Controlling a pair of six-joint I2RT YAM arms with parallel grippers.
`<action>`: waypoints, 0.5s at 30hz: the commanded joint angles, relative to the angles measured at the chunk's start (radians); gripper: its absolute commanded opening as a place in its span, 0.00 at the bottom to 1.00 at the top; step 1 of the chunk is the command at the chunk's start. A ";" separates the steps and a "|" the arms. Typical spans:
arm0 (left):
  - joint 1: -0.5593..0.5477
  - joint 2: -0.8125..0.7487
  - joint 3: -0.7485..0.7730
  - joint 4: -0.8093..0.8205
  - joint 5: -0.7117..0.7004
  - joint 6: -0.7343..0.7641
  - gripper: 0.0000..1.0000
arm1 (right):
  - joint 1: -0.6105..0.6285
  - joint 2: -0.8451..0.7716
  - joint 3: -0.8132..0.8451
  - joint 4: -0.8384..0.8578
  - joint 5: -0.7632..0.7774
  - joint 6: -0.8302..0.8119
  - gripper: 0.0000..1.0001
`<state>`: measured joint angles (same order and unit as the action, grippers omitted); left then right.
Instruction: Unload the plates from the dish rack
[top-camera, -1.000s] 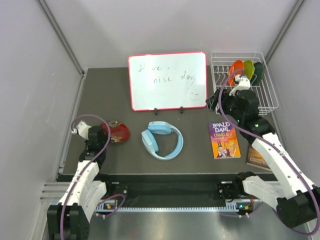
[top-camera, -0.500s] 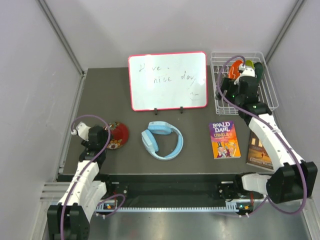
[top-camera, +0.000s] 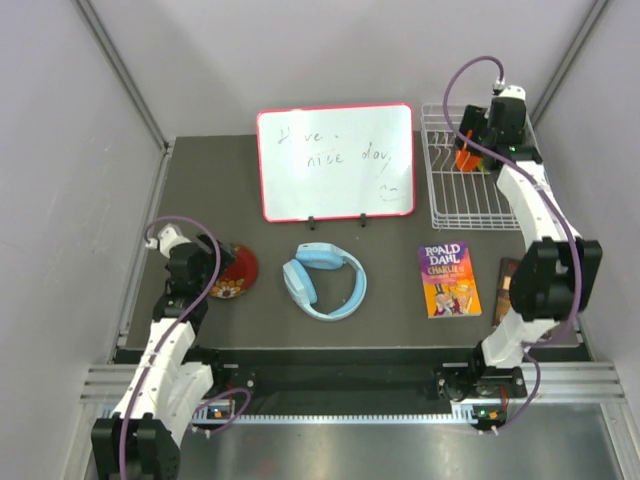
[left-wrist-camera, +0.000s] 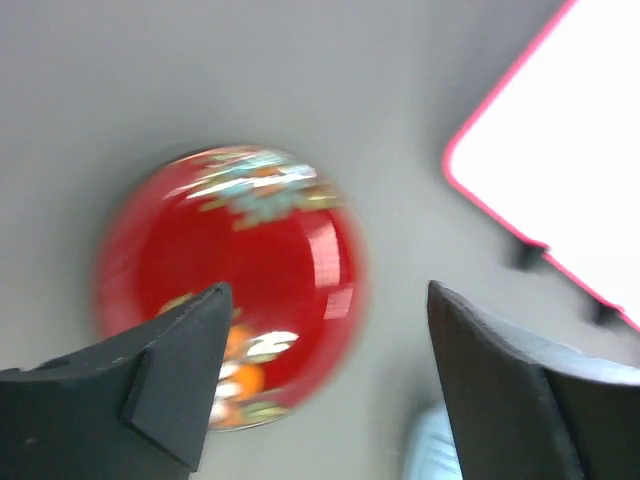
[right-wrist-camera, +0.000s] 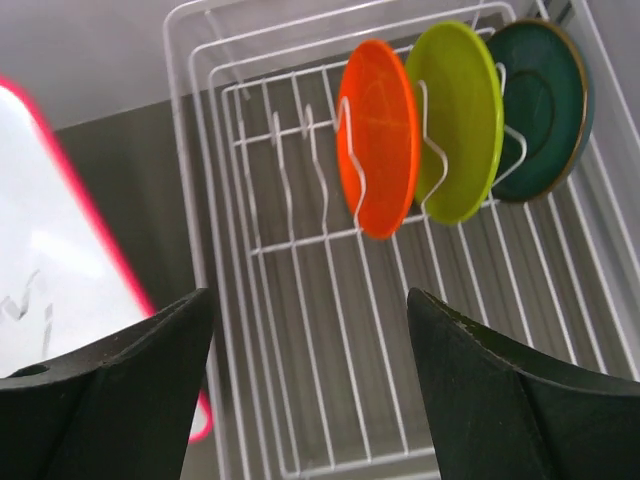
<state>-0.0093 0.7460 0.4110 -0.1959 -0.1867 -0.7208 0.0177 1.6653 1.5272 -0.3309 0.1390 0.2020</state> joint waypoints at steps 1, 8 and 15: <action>0.003 0.003 0.069 0.188 0.318 0.087 0.84 | -0.040 0.224 0.230 -0.043 0.082 -0.102 0.77; -0.001 0.117 0.110 0.368 0.575 0.138 0.85 | -0.073 0.488 0.478 -0.053 0.108 -0.136 0.68; -0.006 0.228 0.114 0.434 0.590 0.158 0.84 | -0.078 0.608 0.577 -0.025 0.091 -0.170 0.61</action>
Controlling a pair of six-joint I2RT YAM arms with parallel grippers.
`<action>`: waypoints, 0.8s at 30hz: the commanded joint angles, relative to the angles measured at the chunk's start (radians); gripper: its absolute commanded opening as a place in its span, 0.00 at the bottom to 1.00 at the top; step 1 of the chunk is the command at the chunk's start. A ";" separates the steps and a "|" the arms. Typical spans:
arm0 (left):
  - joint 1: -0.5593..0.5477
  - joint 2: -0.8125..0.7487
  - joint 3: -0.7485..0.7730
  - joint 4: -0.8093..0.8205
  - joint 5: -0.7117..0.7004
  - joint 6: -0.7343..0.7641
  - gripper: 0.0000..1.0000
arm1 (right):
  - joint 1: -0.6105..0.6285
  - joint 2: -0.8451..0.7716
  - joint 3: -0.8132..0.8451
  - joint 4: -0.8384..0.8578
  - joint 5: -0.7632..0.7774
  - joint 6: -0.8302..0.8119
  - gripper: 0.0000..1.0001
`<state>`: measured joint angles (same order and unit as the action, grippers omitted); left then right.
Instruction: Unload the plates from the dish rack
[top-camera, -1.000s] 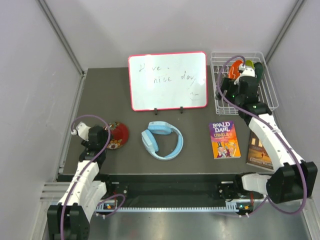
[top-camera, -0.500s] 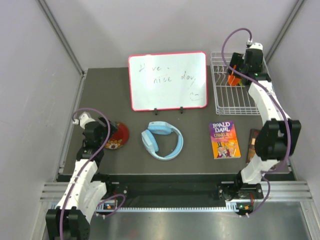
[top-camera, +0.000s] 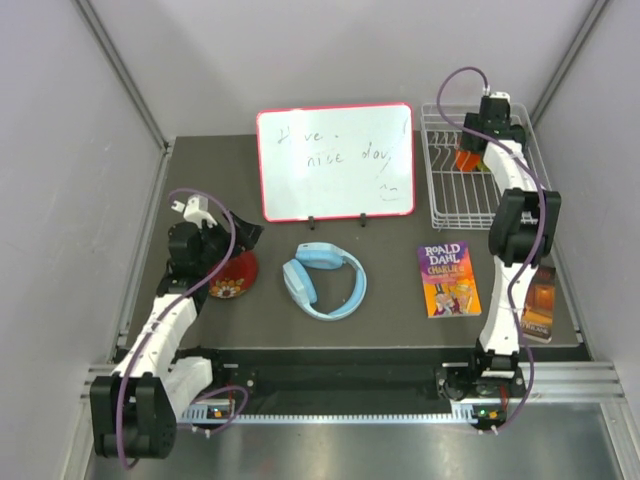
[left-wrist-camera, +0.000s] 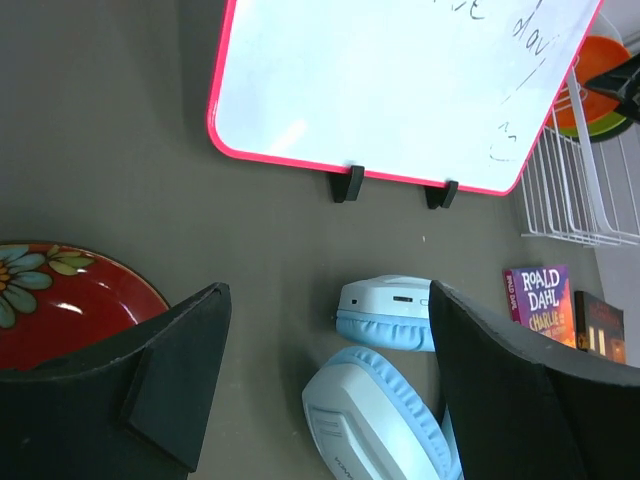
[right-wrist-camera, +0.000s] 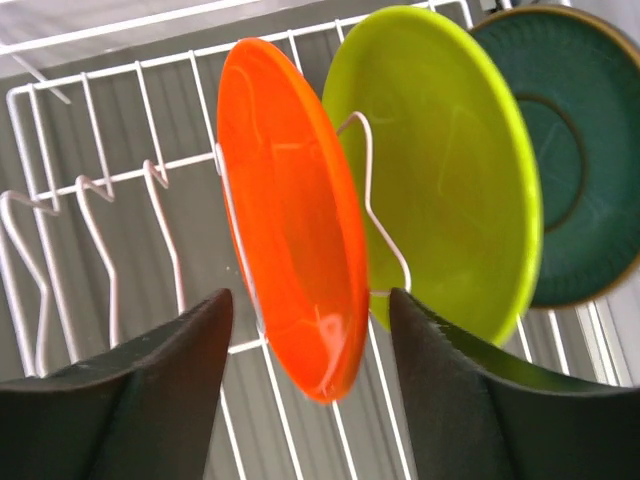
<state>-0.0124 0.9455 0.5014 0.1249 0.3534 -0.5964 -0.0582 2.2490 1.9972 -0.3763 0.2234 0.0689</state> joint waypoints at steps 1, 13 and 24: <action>-0.003 0.033 0.022 0.116 0.047 0.037 0.84 | -0.002 0.043 0.118 0.017 0.010 -0.038 0.57; -0.008 0.049 0.000 0.124 0.024 0.043 0.84 | 0.027 -0.081 -0.047 0.180 0.174 -0.060 0.00; -0.021 0.049 0.026 0.061 0.030 0.073 0.99 | 0.133 -0.388 -0.308 0.447 0.410 -0.165 0.00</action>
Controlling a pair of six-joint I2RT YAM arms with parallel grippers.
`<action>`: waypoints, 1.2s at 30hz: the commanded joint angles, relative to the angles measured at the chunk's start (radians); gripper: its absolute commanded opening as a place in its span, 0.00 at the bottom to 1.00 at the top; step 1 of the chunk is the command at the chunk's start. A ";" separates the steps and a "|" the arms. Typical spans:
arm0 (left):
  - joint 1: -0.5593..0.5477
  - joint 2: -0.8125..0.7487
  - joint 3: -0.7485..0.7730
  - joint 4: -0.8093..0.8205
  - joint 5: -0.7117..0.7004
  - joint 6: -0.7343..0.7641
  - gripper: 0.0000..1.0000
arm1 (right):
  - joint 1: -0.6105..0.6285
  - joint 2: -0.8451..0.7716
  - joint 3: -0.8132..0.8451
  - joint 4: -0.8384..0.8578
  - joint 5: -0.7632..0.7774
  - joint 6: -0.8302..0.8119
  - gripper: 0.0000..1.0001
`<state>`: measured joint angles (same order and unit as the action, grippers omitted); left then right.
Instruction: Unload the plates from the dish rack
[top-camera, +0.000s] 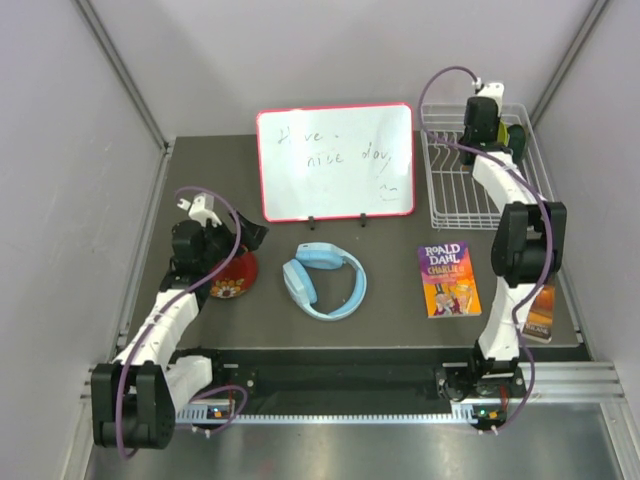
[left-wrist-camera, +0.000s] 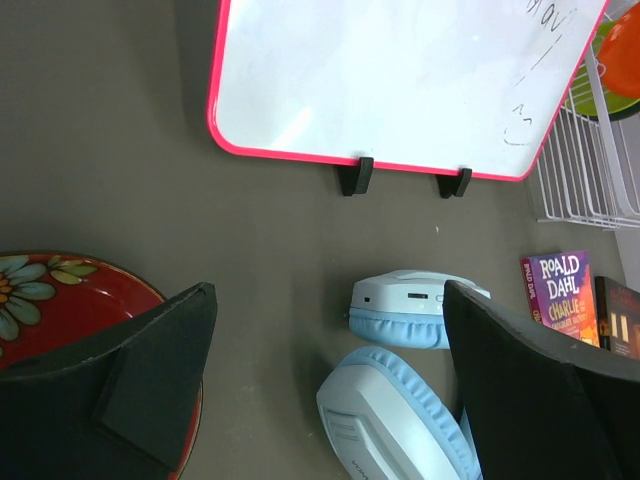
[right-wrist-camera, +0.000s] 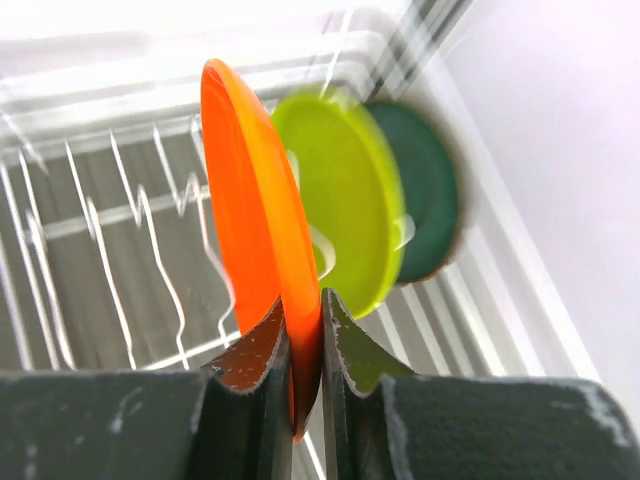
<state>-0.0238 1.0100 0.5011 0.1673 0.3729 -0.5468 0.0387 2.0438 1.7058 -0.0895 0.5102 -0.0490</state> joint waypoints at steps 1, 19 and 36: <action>-0.010 -0.019 0.027 0.018 0.014 0.024 0.99 | 0.039 -0.210 -0.038 0.165 0.125 -0.051 0.00; -0.185 0.036 0.132 0.153 0.198 -0.094 0.99 | 0.227 -1.062 -0.865 0.046 -0.693 0.573 0.00; -0.495 0.205 0.182 0.320 0.023 -0.134 0.99 | 0.457 -1.189 -1.157 0.293 -0.785 0.810 0.00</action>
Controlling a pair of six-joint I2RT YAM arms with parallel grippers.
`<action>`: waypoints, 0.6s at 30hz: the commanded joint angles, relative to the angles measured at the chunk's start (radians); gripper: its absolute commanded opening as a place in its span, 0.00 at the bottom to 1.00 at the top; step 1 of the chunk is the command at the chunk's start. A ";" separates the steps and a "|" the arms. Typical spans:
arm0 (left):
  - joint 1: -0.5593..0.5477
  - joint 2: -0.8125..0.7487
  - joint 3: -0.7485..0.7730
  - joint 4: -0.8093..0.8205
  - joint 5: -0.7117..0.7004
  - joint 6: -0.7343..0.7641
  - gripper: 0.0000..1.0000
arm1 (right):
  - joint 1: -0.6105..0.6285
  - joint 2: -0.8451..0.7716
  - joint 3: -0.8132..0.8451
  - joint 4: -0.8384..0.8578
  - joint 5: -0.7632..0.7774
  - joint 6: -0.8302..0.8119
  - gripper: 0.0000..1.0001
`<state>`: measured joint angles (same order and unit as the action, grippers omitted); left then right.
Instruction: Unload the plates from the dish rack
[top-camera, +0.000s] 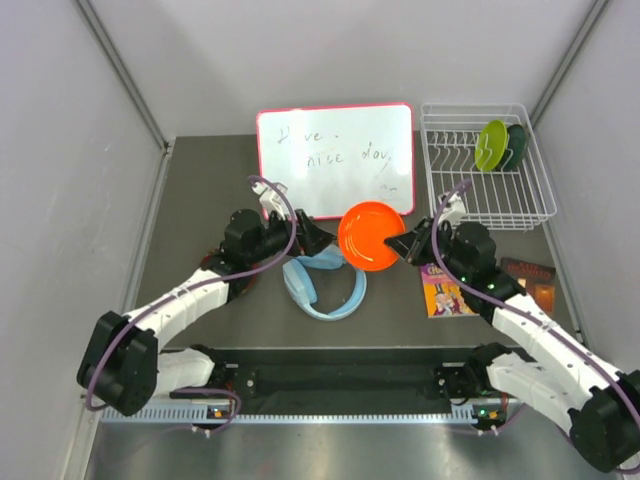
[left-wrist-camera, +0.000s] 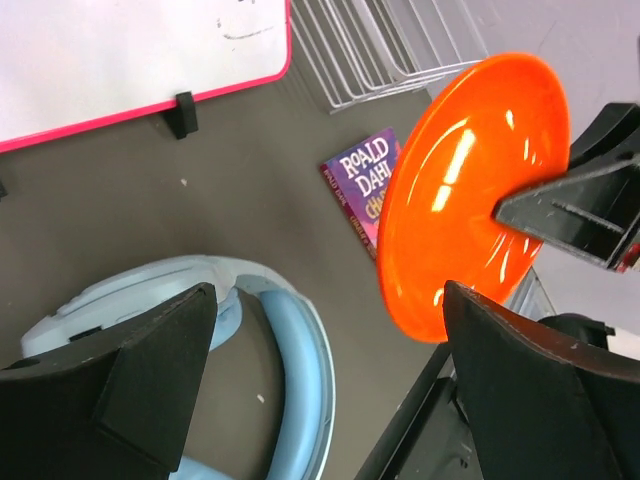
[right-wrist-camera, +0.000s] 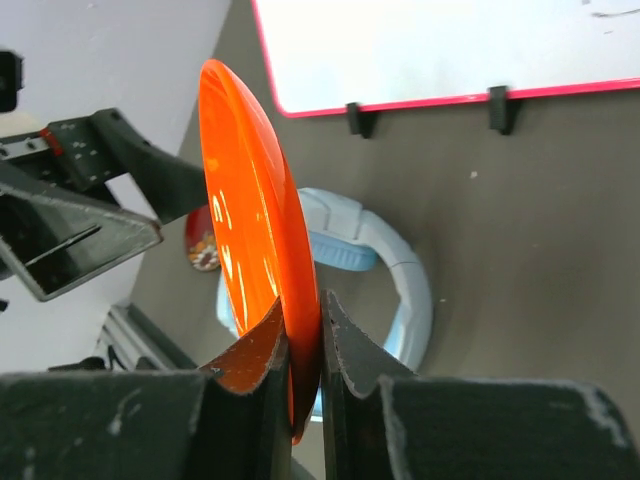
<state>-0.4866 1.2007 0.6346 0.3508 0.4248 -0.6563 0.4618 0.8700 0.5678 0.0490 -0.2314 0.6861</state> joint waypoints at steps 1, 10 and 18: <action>-0.038 0.025 0.048 0.145 -0.035 -0.029 0.99 | 0.037 -0.012 -0.029 0.187 -0.054 0.087 0.00; -0.098 0.072 0.048 0.215 -0.058 -0.046 0.72 | 0.072 0.038 -0.074 0.348 -0.155 0.168 0.00; -0.098 0.040 0.046 0.116 -0.148 0.000 0.00 | 0.072 0.032 -0.074 0.344 -0.143 0.156 0.26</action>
<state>-0.5808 1.2625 0.6556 0.5201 0.3996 -0.7227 0.5140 0.9257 0.4618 0.3000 -0.3378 0.8600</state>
